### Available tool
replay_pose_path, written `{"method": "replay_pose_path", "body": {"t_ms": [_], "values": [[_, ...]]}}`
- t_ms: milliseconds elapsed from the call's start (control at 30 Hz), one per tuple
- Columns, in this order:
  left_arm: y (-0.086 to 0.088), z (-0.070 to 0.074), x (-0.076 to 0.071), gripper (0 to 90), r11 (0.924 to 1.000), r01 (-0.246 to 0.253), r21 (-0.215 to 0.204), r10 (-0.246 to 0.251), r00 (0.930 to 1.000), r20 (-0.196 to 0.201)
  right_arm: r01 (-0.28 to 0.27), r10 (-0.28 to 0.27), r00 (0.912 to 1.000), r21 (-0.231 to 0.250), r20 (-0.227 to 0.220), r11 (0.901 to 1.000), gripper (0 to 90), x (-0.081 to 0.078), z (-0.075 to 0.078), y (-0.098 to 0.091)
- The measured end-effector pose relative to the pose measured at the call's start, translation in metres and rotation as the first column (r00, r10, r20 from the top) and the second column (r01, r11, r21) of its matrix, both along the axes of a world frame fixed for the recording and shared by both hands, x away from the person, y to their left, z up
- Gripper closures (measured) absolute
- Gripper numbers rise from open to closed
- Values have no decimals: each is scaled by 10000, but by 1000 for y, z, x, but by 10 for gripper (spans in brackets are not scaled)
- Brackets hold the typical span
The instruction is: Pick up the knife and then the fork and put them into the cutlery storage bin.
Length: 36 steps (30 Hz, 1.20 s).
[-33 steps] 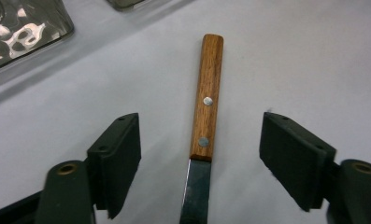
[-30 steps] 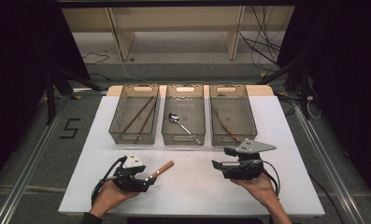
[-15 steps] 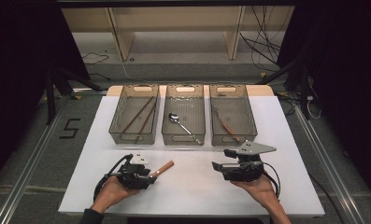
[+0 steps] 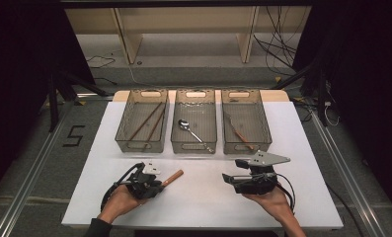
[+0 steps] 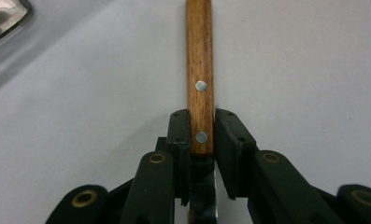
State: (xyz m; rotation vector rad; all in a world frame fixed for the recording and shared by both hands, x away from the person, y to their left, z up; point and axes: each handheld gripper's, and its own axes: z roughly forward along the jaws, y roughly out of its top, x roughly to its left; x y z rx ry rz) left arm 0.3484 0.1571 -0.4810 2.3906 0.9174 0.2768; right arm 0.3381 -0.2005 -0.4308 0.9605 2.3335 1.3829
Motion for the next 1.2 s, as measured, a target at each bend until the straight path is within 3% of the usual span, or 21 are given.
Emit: {"method": "replay_pose_path", "body": {"t_ms": [500, 800, 1033, 1200], "values": [[0, 3, 1, 767, 9994, 155, -313, -158, 9998, -88, -104, 104, 9999, -38, 16, 9999, 313, -3, 0, 2], [-13, 18, 3, 767, 9938, 726, -840, -743, 9971, -174, -191, 191, 9998, 13, 39, 9998, 314, -7, 1, 4], [-41, 33, 12, 767, 9782, 1683, -1219, -1728, 9846, -280, -417, 419, 9988, -91, 267, 9991, 313, -13, 4, 10], [-57, 40, 21, 767, 9651, 2306, -1241, -2393, 9691, -603, -707, 729, 9948, -326, 712, 9970, 313, -20, 11, 17]]}}
